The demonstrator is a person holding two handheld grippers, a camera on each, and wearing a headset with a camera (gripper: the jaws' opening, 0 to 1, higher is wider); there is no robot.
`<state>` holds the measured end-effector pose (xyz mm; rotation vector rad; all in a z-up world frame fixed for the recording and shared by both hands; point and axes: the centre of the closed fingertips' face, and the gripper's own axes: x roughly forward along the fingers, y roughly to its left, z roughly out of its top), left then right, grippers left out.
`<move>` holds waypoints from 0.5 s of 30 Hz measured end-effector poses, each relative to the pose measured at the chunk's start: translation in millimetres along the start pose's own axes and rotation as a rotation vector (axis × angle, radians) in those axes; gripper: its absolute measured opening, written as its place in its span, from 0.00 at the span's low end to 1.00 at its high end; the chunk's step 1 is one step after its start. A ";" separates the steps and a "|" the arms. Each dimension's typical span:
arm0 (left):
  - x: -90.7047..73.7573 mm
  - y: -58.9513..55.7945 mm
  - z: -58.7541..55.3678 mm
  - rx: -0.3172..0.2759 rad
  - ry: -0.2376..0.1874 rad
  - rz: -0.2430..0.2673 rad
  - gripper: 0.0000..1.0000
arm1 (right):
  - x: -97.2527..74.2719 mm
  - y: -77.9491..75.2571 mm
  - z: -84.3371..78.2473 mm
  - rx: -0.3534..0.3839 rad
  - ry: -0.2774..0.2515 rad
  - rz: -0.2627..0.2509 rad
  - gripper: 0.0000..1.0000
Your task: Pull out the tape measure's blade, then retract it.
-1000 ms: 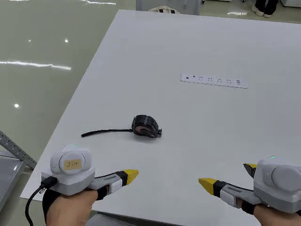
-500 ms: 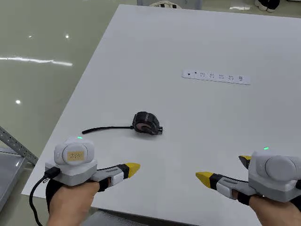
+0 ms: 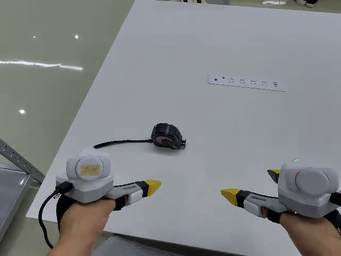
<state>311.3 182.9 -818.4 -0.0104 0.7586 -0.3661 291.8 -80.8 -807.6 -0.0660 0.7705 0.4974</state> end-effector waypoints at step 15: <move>16.8 3.6 4.5 0.026 0.009 -0.017 0.99 | 12.6 -1.3 1.7 -0.023 0.022 0.024 0.81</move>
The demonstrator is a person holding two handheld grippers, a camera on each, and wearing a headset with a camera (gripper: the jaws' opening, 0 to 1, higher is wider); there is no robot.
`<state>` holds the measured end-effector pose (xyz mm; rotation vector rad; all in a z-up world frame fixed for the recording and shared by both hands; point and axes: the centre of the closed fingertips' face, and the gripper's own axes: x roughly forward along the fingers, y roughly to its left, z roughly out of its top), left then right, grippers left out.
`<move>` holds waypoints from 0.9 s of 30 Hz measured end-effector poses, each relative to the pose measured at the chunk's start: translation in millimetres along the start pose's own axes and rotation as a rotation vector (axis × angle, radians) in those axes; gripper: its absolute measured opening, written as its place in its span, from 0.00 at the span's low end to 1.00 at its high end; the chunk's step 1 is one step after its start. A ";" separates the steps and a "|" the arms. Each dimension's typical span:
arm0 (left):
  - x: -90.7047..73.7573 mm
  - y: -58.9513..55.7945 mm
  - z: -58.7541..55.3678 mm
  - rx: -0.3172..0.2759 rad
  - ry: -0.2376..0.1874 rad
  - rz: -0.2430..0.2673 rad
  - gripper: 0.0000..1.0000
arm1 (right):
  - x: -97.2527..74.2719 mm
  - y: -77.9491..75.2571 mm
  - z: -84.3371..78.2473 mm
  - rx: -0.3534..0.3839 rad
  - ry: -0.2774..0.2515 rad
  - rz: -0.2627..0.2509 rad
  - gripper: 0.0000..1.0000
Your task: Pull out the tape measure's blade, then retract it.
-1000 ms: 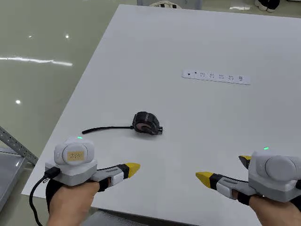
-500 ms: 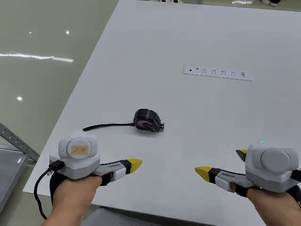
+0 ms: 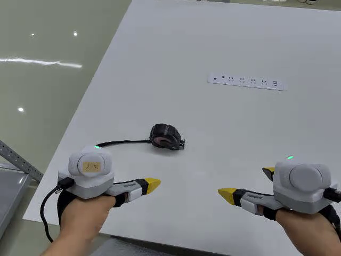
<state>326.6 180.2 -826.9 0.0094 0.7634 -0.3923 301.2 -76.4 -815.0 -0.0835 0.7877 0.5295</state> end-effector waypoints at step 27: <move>36.7 2.9 8.9 0.053 0.032 -0.047 0.96 | 38.1 -3.8 6.5 -0.062 0.048 0.048 0.78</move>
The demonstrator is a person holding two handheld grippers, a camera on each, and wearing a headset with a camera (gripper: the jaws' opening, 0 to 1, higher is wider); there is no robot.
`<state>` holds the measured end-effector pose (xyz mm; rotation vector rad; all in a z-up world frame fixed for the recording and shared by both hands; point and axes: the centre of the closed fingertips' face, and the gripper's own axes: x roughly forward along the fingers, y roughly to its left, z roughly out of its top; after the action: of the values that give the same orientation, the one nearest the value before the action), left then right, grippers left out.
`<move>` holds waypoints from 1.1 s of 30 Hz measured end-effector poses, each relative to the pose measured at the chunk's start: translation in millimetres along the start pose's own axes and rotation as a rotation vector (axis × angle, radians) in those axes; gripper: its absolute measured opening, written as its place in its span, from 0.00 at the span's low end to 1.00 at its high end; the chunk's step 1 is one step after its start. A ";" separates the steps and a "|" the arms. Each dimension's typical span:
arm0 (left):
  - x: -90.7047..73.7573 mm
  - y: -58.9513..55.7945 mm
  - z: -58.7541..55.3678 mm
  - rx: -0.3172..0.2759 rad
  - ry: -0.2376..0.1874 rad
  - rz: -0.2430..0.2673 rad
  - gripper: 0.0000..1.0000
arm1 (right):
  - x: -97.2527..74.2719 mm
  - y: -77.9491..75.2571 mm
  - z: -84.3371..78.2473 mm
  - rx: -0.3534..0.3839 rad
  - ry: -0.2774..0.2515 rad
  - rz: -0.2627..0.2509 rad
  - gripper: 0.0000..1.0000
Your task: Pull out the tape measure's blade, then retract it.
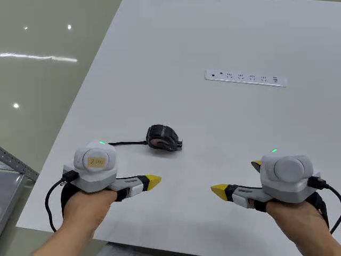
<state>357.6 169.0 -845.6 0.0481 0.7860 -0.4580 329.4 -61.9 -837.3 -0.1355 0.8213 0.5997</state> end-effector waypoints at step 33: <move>35.4 8.3 15.2 0.153 0.032 -0.058 0.93 | 49.2 -11.7 11.0 -0.152 0.062 0.075 0.75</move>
<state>392.9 159.8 -860.4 0.1757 0.7843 -0.5730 369.0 -45.7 -866.7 -0.2637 0.8434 0.7313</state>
